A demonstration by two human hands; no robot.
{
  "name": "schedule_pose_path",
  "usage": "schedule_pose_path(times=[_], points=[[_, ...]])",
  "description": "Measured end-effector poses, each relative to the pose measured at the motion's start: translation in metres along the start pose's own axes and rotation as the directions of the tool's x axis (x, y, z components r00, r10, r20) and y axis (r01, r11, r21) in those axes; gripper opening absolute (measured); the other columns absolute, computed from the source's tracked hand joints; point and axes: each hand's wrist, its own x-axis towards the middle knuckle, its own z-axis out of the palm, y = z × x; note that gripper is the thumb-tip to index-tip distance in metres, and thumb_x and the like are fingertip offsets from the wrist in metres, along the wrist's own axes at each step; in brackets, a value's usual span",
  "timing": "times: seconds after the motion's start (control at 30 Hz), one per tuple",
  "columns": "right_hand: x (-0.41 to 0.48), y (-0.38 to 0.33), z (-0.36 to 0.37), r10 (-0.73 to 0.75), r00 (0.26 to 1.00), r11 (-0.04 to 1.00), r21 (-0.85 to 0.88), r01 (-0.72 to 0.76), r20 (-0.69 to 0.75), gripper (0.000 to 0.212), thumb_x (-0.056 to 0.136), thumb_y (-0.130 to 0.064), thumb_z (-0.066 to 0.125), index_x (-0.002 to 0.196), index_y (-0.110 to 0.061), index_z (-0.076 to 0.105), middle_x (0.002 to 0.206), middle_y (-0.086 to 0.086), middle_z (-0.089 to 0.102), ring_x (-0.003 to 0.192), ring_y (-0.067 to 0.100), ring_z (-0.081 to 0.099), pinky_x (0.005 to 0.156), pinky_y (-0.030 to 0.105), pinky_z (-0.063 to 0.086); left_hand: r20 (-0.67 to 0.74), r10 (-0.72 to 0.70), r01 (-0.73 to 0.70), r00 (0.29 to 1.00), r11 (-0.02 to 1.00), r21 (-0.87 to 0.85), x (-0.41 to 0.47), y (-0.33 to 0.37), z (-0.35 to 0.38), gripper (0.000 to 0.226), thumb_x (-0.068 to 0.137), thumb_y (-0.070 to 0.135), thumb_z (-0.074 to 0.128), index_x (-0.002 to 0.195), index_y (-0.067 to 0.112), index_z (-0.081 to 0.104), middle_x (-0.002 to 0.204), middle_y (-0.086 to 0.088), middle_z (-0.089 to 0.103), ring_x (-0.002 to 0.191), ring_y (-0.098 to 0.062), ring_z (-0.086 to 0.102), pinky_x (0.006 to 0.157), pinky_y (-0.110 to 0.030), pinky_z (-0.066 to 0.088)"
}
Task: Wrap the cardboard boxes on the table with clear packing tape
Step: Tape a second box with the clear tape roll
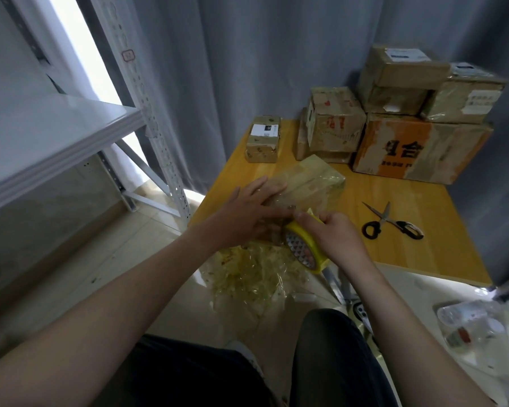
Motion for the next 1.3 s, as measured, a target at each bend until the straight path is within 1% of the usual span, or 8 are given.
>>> schedule_pose_path(times=[0.23, 0.37, 0.63, 0.77, 0.9, 1.0, 1.1, 1.3], points=[[-0.011, -0.004, -0.002, 0.076, 0.995, 0.967, 0.237, -0.090, 0.067, 0.051, 0.094, -0.052, 0.068, 0.086, -0.002, 0.073, 0.061, 0.007, 0.069, 0.051, 0.014, 0.063, 0.048, 0.023, 0.048, -0.074, -0.166, 0.135, 0.983, 0.939, -0.315, 0.008, 0.012, 0.002, 0.041, 0.095, 0.033, 0.070, 0.134, 0.044, 0.065, 0.165, 0.007, 0.032, 0.154, -0.032, 0.013, 0.122, -0.047, 0.019], [-0.017, -0.004, -0.018, 0.042, 0.987, 0.922, 0.374, -0.098, 0.155, 0.047, 0.097, -0.050, 0.064, 0.086, -0.008, 0.079, 0.077, 0.022, 0.075, 0.063, 0.027, 0.072, 0.087, 0.051, 0.061, -0.216, -0.205, 0.079, 0.955, 0.873, -0.481, 0.005, 0.012, 0.008, 0.035, 0.090, 0.036, 0.070, 0.125, 0.043, 0.071, 0.156, 0.007, 0.045, 0.147, -0.029, 0.030, 0.120, -0.044, 0.023], [0.010, -0.043, -0.025, -0.257, 0.959, 0.876, 0.447, 0.179, 0.119, 0.039, 0.089, -0.048, 0.070, 0.114, -0.018, 0.074, 0.109, 0.009, 0.078, 0.104, 0.030, 0.074, 0.094, 0.048, 0.057, -0.033, -0.565, 0.150, 0.824, 0.273, -0.950, 0.009, 0.026, -0.007, 0.024, 0.107, 0.015, 0.051, 0.124, 0.013, 0.068, 0.116, 0.000, 0.070, 0.109, -0.010, 0.066, 0.093, -0.029, 0.054], [0.032, -0.055, 0.002, -0.349, 0.937, 0.884, 0.345, 0.315, 0.037, 0.018, 0.099, -0.032, 0.067, 0.109, -0.017, 0.070, 0.095, -0.003, 0.075, 0.085, 0.007, 0.071, 0.074, 0.025, 0.056, 0.006, -0.681, 0.256, 0.733, 0.268, -0.929, 0.006, 0.017, -0.003, 0.031, 0.110, 0.025, 0.045, 0.133, 0.010, 0.061, 0.117, 0.000, 0.069, 0.105, -0.011, 0.066, 0.082, -0.020, 0.054], [0.046, -0.060, 0.019, -0.318, 0.947, 0.886, 0.342, 0.313, -0.041, 0.013, 0.102, -0.026, 0.063, 0.100, -0.016, 0.070, 0.083, -0.008, 0.072, 0.069, -0.004, 0.067, 0.061, 0.015, 0.052, 0.071, -0.590, 0.266, 0.804, 0.250, -0.931, 0.000, 0.007, 0.017, 0.066, 0.092, 0.019, 0.077, 0.149, 0.023, 0.044, 0.137, 0.001, 0.063, 0.125, -0.013, 0.062, 0.096, -0.031, 0.057], [0.050, -0.060, 0.031, -0.306, 0.949, 0.893, 0.322, 0.314, -0.079, 0.023, 0.102, -0.035, 0.063, 0.095, -0.015, 0.072, 0.082, 0.001, 0.075, 0.073, 0.006, 0.070, 0.063, 0.028, 0.058, -0.042, -0.632, 0.303, 0.773, 0.427, -0.852, 0.007, 0.006, 0.035, 0.105, 0.066, 0.040, 0.098, 0.148, 0.035, 0.033, 0.143, 0.007, 0.055, 0.132, -0.013, 0.055, 0.104, -0.036, 0.053], [0.053, -0.059, 0.037, -0.283, 0.951, 0.902, 0.302, 0.308, -0.123, 0.046, 0.096, -0.055, 0.063, 0.093, -0.010, 0.073, 0.087, 0.016, 0.075, 0.082, 0.031, 0.073, 0.074, 0.049, 0.058, -0.135, -0.701, 0.294, 0.700, 0.456, -0.840, 0.018, 0.012, 0.036, 0.091, 0.058, 0.038, 0.096, 0.134, 0.030, 0.046, 0.126, 0.009, 0.065, 0.116, -0.010, 0.064, 0.096, -0.039, 0.058], [0.060, -0.081, 0.024, -0.302, 0.950, 0.927, 0.207, 0.313, -0.082, 0.085, 0.080, -0.076, 0.058, 0.079, 0.009, 0.061, 0.068, 0.020, 0.059, 0.061, 0.031, 0.053, 0.057, 0.046, 0.043, -0.102, -0.745, 0.411, 0.659, 0.470, -0.781, 0.017, 0.006, 0.043, 0.097, 0.050, 0.057, 0.092, 0.130, 0.029, 0.044, 0.121, 0.008, 0.061, 0.109, -0.013, 0.061, 0.089, -0.041, 0.058]])
